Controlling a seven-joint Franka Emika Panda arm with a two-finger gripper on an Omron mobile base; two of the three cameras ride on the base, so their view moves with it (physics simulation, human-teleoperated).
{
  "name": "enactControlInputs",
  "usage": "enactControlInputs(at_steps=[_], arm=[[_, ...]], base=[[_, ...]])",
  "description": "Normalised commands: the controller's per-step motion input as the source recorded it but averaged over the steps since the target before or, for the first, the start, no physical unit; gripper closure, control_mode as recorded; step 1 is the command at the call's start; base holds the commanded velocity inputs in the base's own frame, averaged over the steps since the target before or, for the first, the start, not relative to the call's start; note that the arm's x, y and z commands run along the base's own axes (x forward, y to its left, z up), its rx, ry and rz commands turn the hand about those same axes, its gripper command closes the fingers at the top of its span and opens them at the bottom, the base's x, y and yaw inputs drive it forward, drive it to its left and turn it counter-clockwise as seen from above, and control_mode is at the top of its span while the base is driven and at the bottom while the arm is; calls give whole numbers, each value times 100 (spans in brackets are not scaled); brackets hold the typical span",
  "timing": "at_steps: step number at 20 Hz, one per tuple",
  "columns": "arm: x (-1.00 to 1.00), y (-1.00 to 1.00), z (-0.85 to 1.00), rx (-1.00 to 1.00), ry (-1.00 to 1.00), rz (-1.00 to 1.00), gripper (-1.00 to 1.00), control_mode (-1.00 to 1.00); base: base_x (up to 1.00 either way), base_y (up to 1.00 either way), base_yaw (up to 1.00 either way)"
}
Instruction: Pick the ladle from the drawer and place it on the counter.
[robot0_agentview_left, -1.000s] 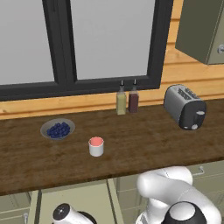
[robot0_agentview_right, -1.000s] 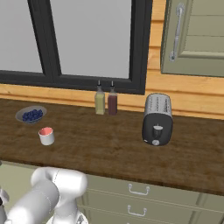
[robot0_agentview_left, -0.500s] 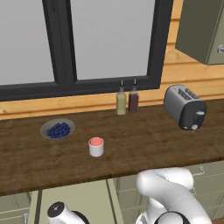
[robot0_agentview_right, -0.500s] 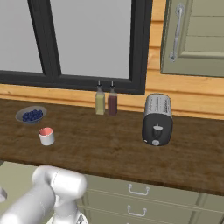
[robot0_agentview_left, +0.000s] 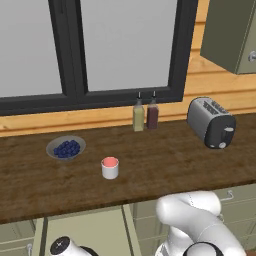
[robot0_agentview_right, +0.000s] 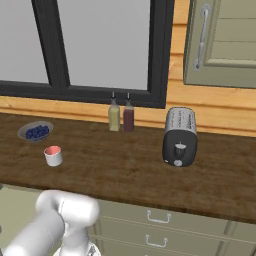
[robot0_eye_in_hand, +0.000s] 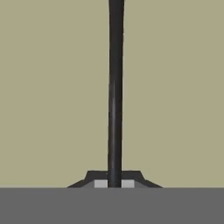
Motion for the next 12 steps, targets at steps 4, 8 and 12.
enactControlInputs(at_steps=[4,8,12], arm=[[-71,-4,97,1,-27,0,100,-100],[-22,-31,100,10,-38,0,100,-100],[24,-50,96,13,-19,-4,100,-100]], base=[[0,0,0],[0,0,0],[0,0,0]])
